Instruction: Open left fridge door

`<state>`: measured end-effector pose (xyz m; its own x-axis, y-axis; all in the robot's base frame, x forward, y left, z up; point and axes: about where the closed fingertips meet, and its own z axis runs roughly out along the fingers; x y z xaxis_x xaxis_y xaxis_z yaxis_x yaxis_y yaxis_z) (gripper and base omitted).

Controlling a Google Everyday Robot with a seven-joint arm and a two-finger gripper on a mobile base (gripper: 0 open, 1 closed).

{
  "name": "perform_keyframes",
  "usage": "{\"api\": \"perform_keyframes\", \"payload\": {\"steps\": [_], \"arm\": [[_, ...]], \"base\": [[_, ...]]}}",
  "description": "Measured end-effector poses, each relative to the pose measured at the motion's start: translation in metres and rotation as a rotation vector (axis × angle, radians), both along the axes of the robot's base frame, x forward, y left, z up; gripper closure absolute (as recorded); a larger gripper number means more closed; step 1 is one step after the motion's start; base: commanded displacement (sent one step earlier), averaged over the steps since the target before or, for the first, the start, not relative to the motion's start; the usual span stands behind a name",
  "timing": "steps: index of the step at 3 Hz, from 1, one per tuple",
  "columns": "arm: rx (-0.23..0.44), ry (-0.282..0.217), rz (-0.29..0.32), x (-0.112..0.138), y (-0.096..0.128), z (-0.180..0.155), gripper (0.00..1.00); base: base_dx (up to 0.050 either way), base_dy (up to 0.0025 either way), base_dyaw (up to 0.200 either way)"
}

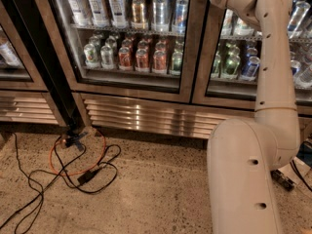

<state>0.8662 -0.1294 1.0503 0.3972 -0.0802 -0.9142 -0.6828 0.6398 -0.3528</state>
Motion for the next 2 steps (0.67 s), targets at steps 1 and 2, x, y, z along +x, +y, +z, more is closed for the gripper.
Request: {"api": "perform_keyframes", "payload": {"steps": [1, 2], "arm": [[0.000, 0.000, 0.000, 0.0000, -0.0013, 0.0001, 1.00], [0.000, 0.000, -0.001, -0.0001, -0.0026, 0.0002, 1.00]], "base": [[0.000, 0.00000, 0.000], [0.000, 0.00000, 0.000]]}}
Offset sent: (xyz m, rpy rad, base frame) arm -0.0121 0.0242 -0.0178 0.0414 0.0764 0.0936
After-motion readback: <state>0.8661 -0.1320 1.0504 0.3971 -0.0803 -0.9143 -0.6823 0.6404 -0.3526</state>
